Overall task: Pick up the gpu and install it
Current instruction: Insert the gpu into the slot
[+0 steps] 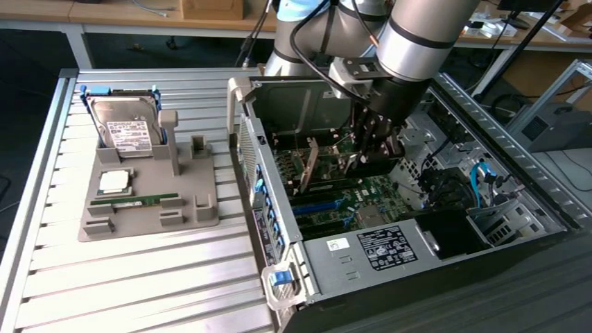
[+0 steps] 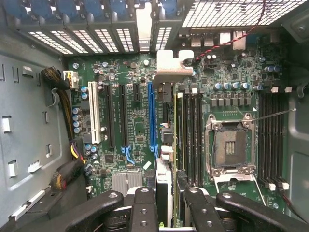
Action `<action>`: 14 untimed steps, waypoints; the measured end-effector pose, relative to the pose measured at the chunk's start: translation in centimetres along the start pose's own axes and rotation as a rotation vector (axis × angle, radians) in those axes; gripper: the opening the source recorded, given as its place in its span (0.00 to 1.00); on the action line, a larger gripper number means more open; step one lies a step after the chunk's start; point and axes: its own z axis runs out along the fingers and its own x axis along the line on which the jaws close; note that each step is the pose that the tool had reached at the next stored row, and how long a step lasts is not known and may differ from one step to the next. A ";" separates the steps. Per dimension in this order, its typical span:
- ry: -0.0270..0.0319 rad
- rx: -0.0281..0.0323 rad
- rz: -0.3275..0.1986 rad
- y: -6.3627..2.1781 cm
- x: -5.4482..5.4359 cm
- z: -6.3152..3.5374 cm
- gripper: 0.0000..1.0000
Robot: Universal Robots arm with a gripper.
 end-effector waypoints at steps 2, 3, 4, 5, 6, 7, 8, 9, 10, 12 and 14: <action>0.0001 0.0000 0.000 0.01 0.0 0.05 0.27; 0.0000 0.0000 0.000 0.01 0.0 0.07 0.27; 0.0000 0.0000 0.000 0.02 0.0 0.09 0.27; 0.0001 0.0000 0.000 0.02 0.1 0.11 0.27; 0.0001 0.0000 0.000 0.02 0.1 0.13 0.27; 0.0000 0.0000 0.000 0.03 0.1 0.15 0.27; 0.0001 0.0000 0.000 0.03 0.1 0.16 0.27; 0.0001 0.0000 0.000 0.04 0.1 0.18 0.27; 0.0001 0.0000 0.000 0.05 0.1 0.19 0.27; 0.0000 0.0000 0.000 0.07 0.1 0.23 0.27; 0.0001 0.0000 0.000 0.10 0.2 0.27 0.27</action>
